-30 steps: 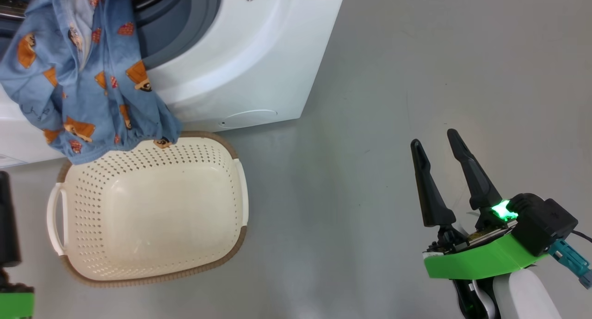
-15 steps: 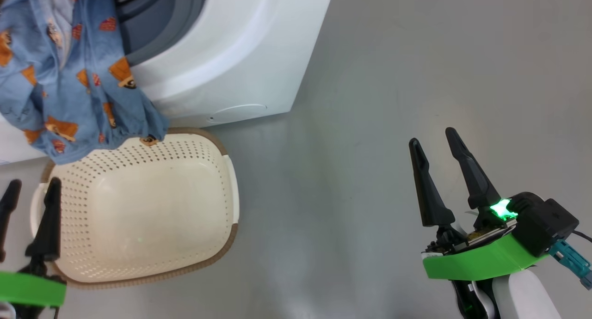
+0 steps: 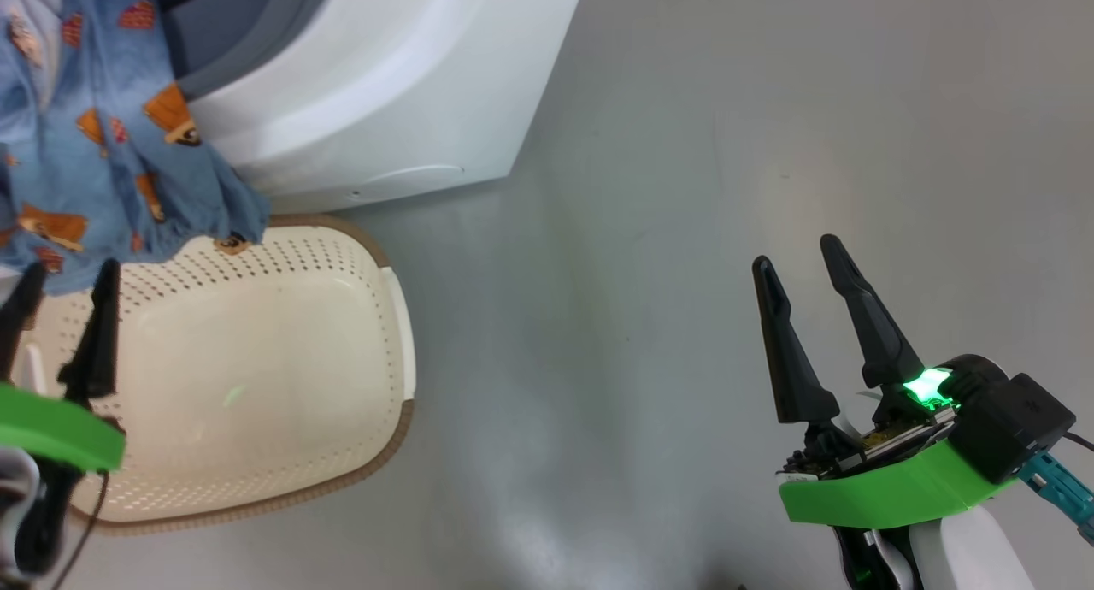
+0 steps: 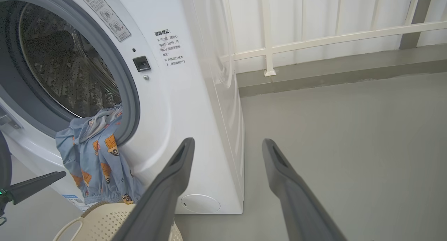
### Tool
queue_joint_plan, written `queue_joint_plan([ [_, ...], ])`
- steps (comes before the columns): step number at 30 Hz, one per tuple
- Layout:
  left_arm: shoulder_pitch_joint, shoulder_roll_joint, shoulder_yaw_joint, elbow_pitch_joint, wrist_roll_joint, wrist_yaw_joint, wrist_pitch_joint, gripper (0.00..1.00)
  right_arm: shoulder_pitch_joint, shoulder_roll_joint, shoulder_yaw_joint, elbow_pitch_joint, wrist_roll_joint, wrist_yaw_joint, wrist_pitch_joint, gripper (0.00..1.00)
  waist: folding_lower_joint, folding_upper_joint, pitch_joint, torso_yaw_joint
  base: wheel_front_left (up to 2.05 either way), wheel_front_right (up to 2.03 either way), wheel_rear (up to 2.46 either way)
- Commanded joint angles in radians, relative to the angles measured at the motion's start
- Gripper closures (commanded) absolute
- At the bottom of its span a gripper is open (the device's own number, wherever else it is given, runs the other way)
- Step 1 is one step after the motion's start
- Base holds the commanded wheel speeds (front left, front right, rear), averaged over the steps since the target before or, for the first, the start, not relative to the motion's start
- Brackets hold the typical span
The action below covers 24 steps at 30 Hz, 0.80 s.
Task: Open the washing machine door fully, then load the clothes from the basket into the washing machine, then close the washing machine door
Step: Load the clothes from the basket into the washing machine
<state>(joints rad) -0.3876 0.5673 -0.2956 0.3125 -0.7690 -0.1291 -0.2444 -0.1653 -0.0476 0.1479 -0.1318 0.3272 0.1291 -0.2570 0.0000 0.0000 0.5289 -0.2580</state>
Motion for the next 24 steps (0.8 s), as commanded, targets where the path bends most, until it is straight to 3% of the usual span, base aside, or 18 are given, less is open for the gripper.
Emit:
queue_joint_plan([
  [1, -0.061, 0.044, 0.02, 0.026, -0.002, -0.002, 0.005, 0.0, 0.007, -0.003, 0.025, -0.031, 0.016, 0.002, -0.005, 0.0, 0.0, 0.0, 0.022, -0.015, 0.0, 0.0, 0.0],
  [20, -0.365, 0.07, -0.081, 0.367, -0.034, -0.002, 0.089, 0.0, 0.025, -0.003, 0.049, -0.078, 0.045, 0.002, -0.005, 0.0, 0.0, 0.0, 0.117, -0.085, 0.0, 0.0, 0.0],
  [24, -0.411, 0.076, -0.071, 0.403, -0.051, -0.002, 0.059, 0.0, 0.027, -0.003, 0.053, -0.082, 0.052, 0.002, -0.005, 0.0, 0.0, 0.0, 0.126, -0.094, 0.0, 0.0, 0.0],
])
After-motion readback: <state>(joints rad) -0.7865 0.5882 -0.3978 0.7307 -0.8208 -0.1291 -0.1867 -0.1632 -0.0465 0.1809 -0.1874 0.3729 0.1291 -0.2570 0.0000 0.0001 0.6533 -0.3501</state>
